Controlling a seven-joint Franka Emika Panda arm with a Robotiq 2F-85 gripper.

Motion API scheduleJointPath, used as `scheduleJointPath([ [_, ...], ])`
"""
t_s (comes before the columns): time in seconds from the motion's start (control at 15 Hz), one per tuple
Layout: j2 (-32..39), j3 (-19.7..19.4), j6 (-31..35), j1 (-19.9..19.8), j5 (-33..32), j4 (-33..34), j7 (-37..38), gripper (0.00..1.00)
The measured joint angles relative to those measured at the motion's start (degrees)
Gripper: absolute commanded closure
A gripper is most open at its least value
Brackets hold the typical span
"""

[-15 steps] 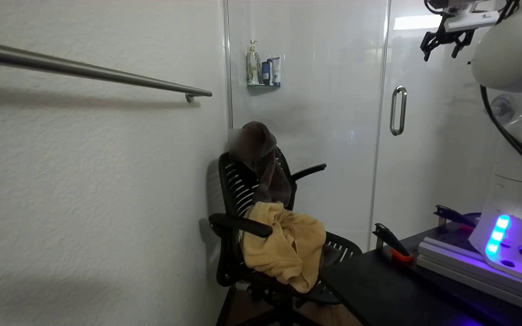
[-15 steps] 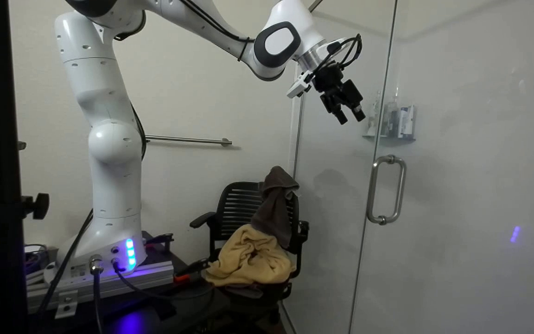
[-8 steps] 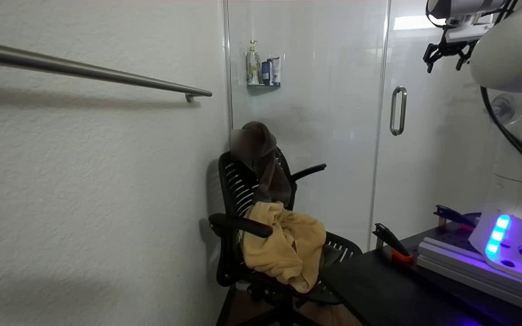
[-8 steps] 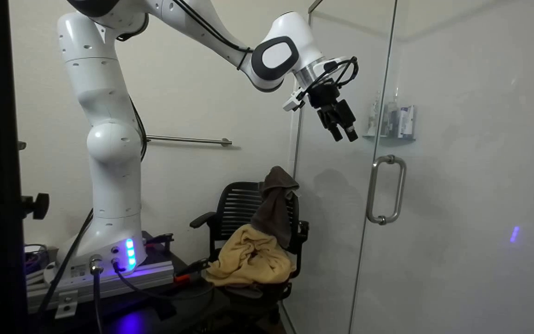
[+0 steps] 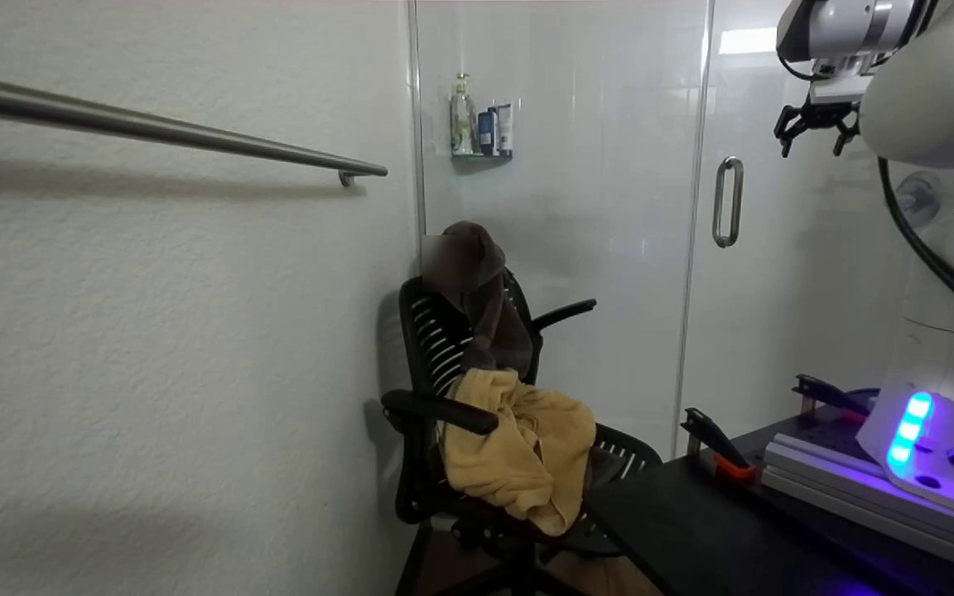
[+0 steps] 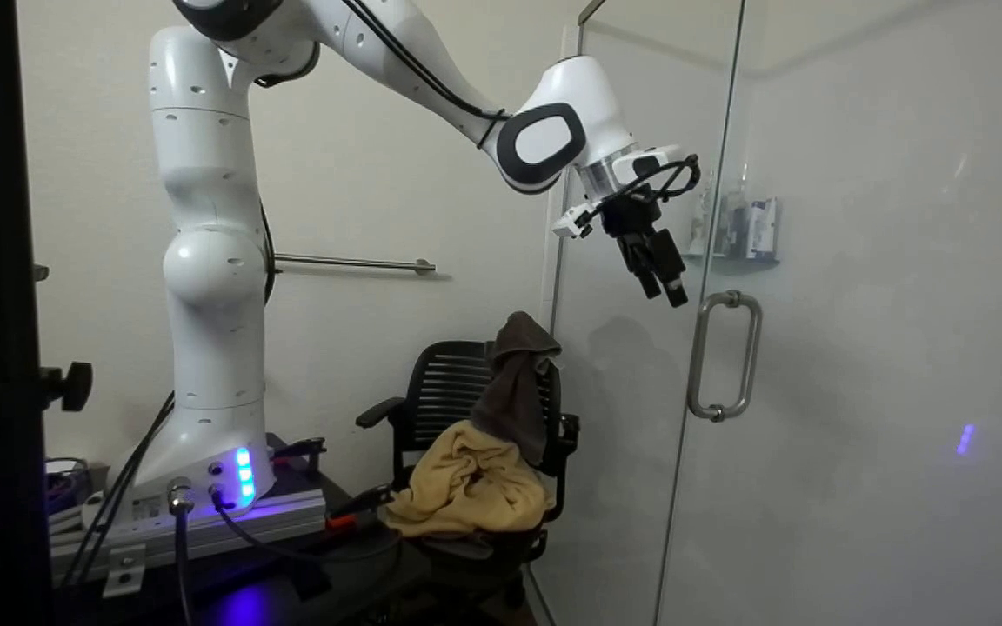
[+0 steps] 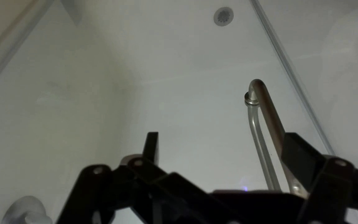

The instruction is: Close then open the door

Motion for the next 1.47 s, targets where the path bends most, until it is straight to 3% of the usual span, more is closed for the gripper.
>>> scheduleJointPath([
  [0.4,6.8,0.1,1.2,0.3,14.5,6.9,-15.9,0.00],
  [0.67,7.1,0.2,-2.1,0.3,19.5,9.5,-25.7,0.00],
  [1.2,7.5,0.7,-3.7,0.1,18.4,10.2,-25.7,0.00],
  [1.47,11.3,2.6,-3.5,0.1,17.5,11.1,-24.6,0.00],
])
